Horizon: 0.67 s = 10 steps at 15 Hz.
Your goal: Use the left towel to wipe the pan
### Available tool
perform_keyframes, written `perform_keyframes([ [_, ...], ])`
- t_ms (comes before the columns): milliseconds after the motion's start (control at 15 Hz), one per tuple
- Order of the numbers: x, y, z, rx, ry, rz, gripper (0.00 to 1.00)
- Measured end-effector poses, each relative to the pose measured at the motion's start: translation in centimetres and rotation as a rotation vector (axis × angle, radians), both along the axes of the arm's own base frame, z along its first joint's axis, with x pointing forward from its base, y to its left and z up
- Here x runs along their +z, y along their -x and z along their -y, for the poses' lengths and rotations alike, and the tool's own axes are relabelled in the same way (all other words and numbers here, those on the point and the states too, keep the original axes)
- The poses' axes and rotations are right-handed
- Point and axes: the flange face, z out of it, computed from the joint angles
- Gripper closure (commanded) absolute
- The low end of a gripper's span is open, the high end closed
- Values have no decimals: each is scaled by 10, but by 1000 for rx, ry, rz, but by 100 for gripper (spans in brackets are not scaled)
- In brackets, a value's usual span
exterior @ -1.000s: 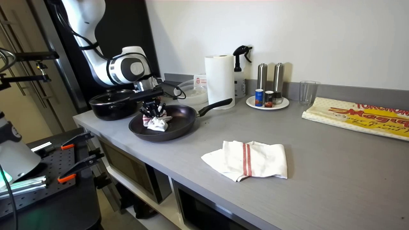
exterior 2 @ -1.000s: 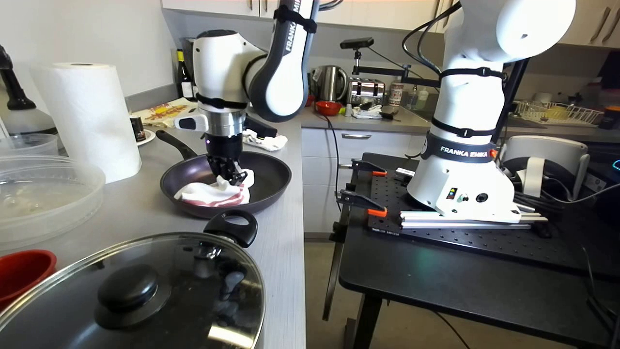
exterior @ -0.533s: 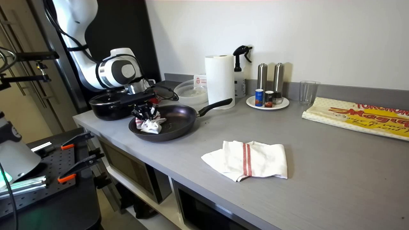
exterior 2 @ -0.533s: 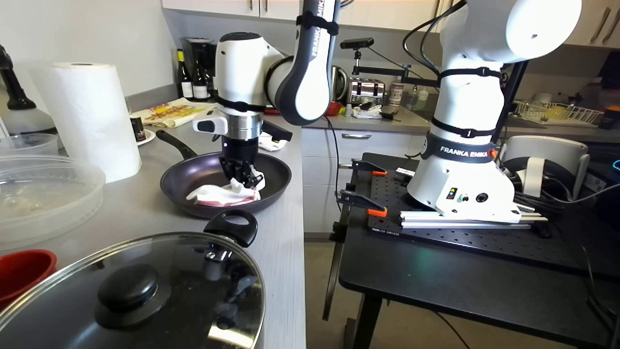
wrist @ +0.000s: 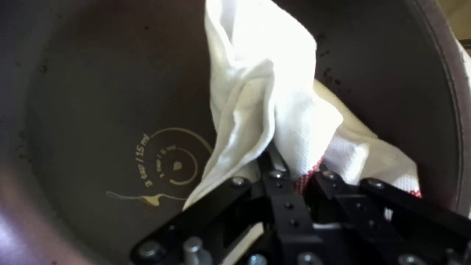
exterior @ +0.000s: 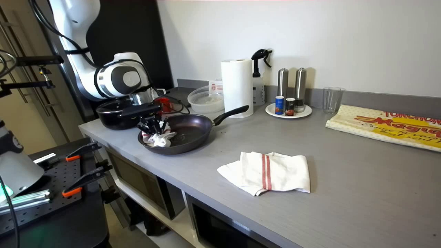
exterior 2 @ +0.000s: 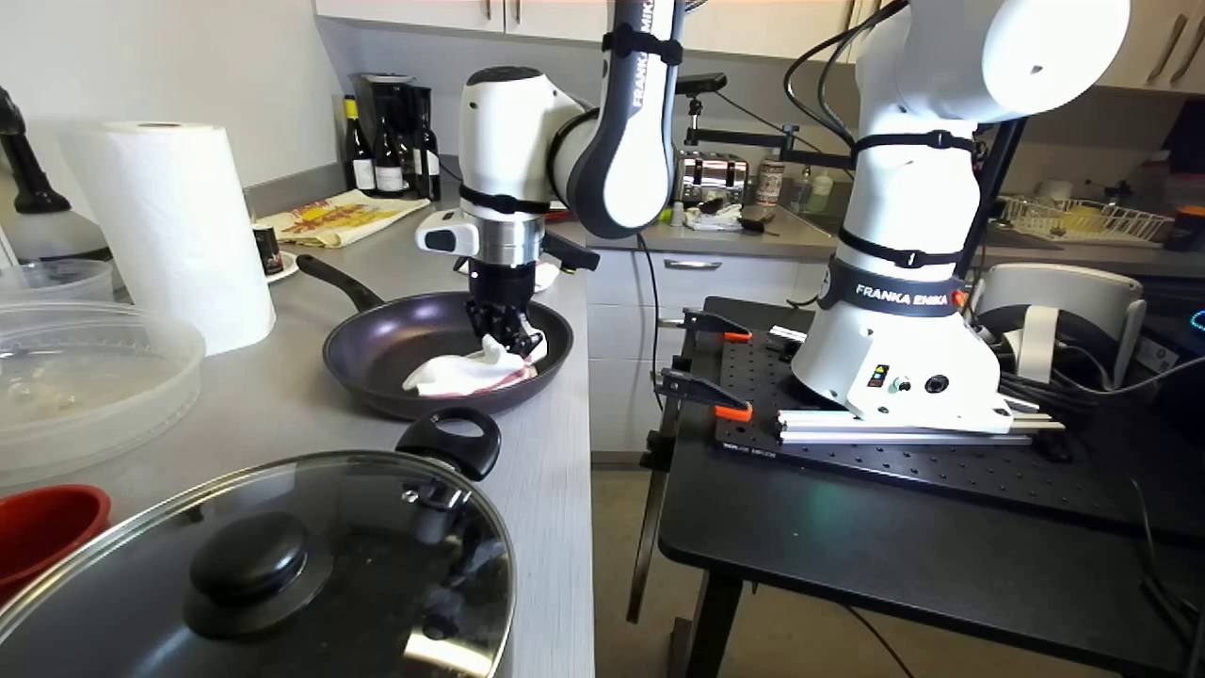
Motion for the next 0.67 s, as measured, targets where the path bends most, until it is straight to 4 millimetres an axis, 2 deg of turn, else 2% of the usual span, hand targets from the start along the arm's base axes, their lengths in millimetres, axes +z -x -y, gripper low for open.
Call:
perform_keyframes([
  [267,0,3,22,-60,-6,-3,97],
  [667,0,-2,50,-138,-17,36,97],
])
